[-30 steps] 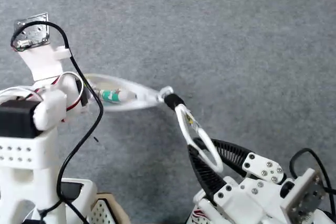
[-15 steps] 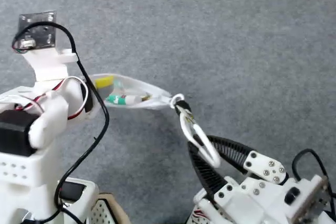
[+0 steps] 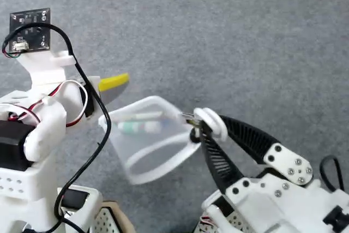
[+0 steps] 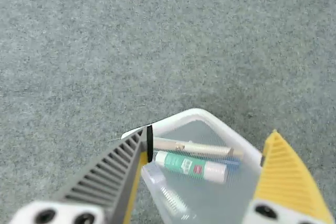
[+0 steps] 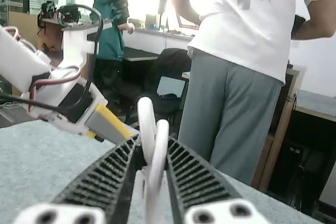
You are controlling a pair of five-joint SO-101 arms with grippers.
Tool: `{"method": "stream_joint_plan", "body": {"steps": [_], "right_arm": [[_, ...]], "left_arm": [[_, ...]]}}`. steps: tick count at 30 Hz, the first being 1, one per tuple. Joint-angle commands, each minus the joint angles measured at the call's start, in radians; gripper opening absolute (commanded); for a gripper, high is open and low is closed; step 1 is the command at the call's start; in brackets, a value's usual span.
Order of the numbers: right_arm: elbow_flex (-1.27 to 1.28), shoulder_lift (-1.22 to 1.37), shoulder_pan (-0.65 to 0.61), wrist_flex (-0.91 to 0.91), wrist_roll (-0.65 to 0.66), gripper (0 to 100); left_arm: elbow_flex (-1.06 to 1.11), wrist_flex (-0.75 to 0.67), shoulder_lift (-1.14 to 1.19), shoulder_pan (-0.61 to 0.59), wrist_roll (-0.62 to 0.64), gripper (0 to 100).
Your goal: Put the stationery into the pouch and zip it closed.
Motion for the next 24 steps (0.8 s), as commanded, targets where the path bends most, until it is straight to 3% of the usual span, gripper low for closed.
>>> {"method": "stream_joint_plan", "body": {"steps": [1,14,24], "right_arm": [[-0.035,0.028,0.014,-0.072,0.006,1.2],[-0.035,0.030,0.055,-0.313,0.006,1.2],[-0.035,0.028,0.084,-0.385,0.008,1.2]], "left_arm": [[-0.005,0.005,-0.014,0.010,-0.008,34],[-0.005,0.005,-0.014,0.010,-0.005,35],[-0.005,0.005,-0.014,0.010,-0.005,35]]}}
